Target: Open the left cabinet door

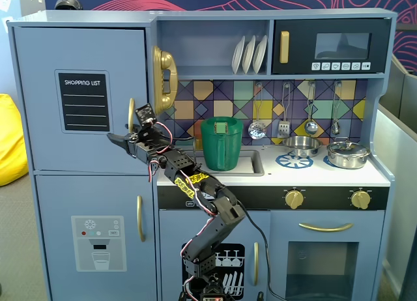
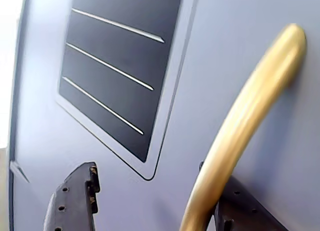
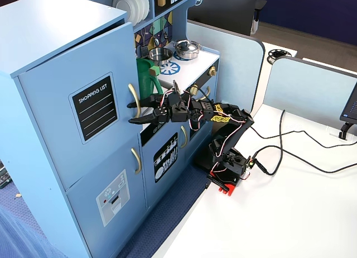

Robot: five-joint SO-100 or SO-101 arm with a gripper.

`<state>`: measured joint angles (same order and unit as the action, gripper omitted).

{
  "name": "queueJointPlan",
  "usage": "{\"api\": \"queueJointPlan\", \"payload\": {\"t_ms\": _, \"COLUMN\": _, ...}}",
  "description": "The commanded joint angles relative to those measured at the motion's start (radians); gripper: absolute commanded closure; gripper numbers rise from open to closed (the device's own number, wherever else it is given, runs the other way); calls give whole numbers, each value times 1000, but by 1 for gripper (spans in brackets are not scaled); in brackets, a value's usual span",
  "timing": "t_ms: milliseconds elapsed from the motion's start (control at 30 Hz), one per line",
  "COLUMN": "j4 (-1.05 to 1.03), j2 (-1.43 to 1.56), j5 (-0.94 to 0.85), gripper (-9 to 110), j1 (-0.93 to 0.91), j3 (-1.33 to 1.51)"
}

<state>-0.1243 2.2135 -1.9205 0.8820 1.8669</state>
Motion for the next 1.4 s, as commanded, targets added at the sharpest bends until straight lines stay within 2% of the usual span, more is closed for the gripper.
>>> {"api": "queueJointPlan", "payload": {"t_ms": 0, "j4": 6, "j2": -2, "j5": -127, "gripper": 86, "j1": 130, "j3": -74}}
{"api": "queueJointPlan", "payload": {"t_ms": 300, "j4": -17, "j2": 101, "j5": -288, "gripper": 88, "j1": 253, "j3": 5}}
{"api": "queueJointPlan", "payload": {"t_ms": 500, "j4": 14, "j2": 210, "j5": -330, "gripper": 89, "j1": 236, "j3": 100}}
{"api": "queueJointPlan", "payload": {"t_ms": 867, "j4": -67, "j2": 549, "j5": -308, "gripper": 91, "j1": 61, "j3": 310}}
{"api": "queueJointPlan", "payload": {"t_ms": 1033, "j4": -129, "j2": 669, "j5": -261, "gripper": 92, "j1": -78, "j3": 353}}
{"api": "queueJointPlan", "payload": {"t_ms": 1200, "j4": -229, "j2": 710, "j5": -167, "gripper": 91, "j1": -273, "j3": 344}}
{"api": "queueJointPlan", "payload": {"t_ms": 1367, "j4": -244, "j2": 650, "j5": -132, "gripper": 91, "j1": -374, "j3": 341}}
